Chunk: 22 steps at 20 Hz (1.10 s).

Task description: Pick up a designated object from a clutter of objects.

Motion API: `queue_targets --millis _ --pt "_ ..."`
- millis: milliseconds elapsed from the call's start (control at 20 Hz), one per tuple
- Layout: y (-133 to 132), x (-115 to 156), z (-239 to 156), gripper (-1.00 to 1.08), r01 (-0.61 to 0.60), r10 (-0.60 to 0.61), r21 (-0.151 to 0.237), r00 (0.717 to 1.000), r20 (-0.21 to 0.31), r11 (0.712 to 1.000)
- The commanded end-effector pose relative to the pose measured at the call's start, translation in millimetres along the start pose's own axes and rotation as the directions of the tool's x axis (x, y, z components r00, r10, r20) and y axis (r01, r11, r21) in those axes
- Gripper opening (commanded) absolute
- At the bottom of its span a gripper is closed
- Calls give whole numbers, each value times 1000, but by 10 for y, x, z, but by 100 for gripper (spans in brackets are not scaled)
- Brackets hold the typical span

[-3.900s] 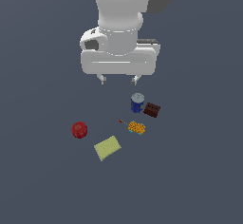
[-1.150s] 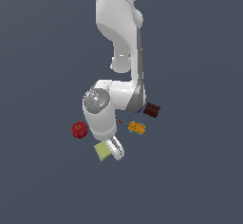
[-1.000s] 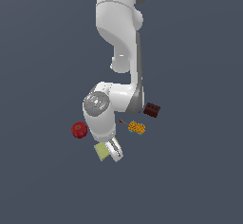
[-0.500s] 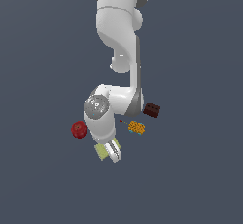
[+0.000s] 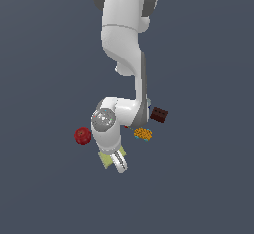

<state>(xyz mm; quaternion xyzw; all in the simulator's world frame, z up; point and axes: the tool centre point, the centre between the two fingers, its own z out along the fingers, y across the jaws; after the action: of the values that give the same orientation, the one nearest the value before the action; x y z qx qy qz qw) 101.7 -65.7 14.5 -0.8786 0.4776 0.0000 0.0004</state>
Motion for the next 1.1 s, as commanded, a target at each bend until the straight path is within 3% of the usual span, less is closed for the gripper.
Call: queue_targets --millis 0,50,100,1050 --pt "1 8 47 100 -1 1 -1 1000 0 1000" --pt "0 9 49 100 -1 1 -1 1000 0 1000" --pt "0 9 49 -100 -1 1 -1 1000 0 1000" --pt "-36 -117 -153 -100 -1 1 2 1000 -1 1000"
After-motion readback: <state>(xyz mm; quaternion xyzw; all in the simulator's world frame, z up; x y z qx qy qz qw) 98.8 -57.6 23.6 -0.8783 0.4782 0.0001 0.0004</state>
